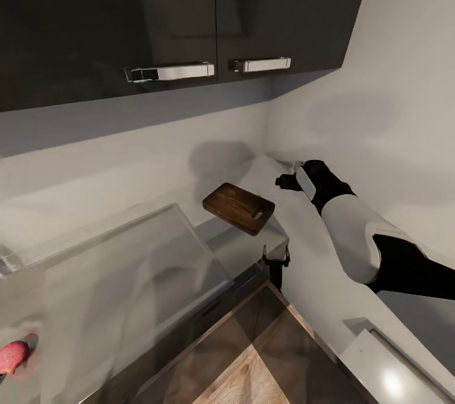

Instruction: In the kitchen, take the Vidalia onion out of the sink, dice it on the chopping board with the paring knife, put the diced onion into the bowl on the countertop, then place both the paring knife and the chopping board into the sink.

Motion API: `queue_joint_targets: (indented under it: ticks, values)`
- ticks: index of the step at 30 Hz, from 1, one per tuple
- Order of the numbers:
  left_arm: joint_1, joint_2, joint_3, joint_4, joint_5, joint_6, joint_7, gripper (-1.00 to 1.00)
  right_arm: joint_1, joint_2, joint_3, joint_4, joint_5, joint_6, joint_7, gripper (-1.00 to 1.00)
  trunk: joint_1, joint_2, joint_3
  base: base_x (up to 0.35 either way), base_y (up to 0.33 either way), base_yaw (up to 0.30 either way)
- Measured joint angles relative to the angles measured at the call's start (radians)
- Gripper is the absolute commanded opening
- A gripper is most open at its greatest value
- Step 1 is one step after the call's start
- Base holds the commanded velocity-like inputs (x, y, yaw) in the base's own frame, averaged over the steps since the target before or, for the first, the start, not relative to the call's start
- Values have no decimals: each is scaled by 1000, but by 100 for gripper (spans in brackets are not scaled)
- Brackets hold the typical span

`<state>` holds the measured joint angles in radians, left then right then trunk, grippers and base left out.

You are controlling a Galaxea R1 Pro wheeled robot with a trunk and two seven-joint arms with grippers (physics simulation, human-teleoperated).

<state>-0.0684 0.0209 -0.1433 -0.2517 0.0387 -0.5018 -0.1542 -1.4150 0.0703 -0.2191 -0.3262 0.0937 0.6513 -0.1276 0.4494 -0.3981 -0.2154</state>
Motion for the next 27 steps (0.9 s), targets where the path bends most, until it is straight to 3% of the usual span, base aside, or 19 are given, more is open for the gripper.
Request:
queue_joint_targets:
  ticks: [15, 27]
  values:
    - [0, 0, 0, 1, 0, 0, 0, 100, 0, -1, -1, 6, 3, -3, -2, 100, 0, 0, 0, 0, 0, 0]
    - [0, 0, 0, 1, 0, 0, 0, 100, 0, 4, 0, 23, 2, -6, -34, 100, 0, 0, -16, 0, 0, 0]
